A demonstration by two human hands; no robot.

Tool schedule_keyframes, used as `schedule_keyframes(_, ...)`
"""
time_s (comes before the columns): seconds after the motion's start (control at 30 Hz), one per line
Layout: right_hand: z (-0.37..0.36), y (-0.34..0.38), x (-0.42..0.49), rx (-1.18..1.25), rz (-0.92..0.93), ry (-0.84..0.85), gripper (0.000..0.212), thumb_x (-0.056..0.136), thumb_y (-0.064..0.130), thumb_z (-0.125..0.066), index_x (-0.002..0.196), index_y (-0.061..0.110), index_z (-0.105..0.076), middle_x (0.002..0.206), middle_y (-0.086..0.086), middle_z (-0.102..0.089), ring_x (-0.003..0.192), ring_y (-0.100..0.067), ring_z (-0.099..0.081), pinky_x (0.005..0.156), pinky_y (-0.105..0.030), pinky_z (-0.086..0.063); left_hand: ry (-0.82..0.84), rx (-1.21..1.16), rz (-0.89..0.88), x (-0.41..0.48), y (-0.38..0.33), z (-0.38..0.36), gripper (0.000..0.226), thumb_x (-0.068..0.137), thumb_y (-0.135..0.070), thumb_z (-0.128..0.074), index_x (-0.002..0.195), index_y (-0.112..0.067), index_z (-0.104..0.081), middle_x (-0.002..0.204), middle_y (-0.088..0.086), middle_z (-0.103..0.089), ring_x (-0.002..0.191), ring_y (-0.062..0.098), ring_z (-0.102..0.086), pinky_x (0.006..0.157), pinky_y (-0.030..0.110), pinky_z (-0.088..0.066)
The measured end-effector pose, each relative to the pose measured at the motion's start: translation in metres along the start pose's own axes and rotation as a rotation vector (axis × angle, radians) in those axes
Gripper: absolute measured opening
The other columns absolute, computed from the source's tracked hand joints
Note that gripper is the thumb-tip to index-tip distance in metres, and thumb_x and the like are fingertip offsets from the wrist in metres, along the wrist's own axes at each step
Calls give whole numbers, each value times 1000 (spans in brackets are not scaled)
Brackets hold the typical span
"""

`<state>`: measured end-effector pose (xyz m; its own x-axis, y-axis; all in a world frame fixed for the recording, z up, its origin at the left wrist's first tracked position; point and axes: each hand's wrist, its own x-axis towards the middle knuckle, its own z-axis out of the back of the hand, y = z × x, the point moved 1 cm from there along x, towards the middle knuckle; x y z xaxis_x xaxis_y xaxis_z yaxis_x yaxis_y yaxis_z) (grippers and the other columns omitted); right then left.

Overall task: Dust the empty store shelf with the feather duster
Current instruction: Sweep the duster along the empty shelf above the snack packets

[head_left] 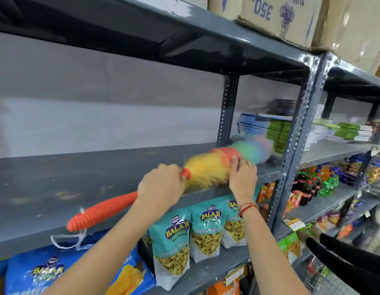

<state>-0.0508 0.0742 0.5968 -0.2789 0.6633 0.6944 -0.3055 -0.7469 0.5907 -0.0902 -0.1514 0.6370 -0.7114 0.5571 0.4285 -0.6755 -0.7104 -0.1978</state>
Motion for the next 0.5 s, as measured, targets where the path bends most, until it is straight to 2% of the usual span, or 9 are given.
schedule_keyframes(0.1, -3, -4, 0, 9, -12, 18, 40, 101, 25, -37, 91, -3, -64, 99, -23, -68, 98, -34, -56, 95, -42, -40, 29, 70, 42, 2, -20, -9, 32, 97, -28, -40, 115, -12, -60, 116, 15, -62, 107, 36, -61, 85, 40, -49)
schedule_keyframes(0.23, -7, -6, -3, 14, -5, 62, 37, 100, 22, -38, 92, -3, -64, 101, -23, -68, 103, -36, -53, 97, -41, -39, -56, 122, 23, 7, -29, -12, 24, 94, -15, -43, 107, -11, -63, 109, 13, -65, 101, 34, -64, 79, 38, -50)
schedule_keyframes(0.33, -2, -9, -3, 44, -2, 19, 36, 100, 22, -39, 92, -4, -63, 101, -25, -66, 105, -37, -52, 96, -44, -41, -28, 39, -46, 14, -35, -15, 29, 97, -25, -40, 112, -12, -62, 111, 15, -64, 100, 36, -64, 79, 40, -49)
schedule_keyframes(0.4, 2, -12, 0, 47, -5, -7, 36, 100, 22, -38, 99, -5, -61, 104, -25, -65, 105, -36, -53, 97, -46, -42, 58, -16, -94, 19, -42, -19, 36, 98, -33, -38, 118, -13, -61, 113, 16, -63, 101, 36, -63, 82, 41, -49)
schedule_keyframes(0.5, 6, -19, 5, 35, -21, -15, 39, 101, 24, -35, 100, -5, -60, 103, -24, -64, 103, -35, -53, 97, -45, -42, 134, -64, -92, 26, -48, -21, 39, 97, -36, -38, 119, -12, -60, 114, 17, -62, 102, 37, -61, 83, 43, -49)
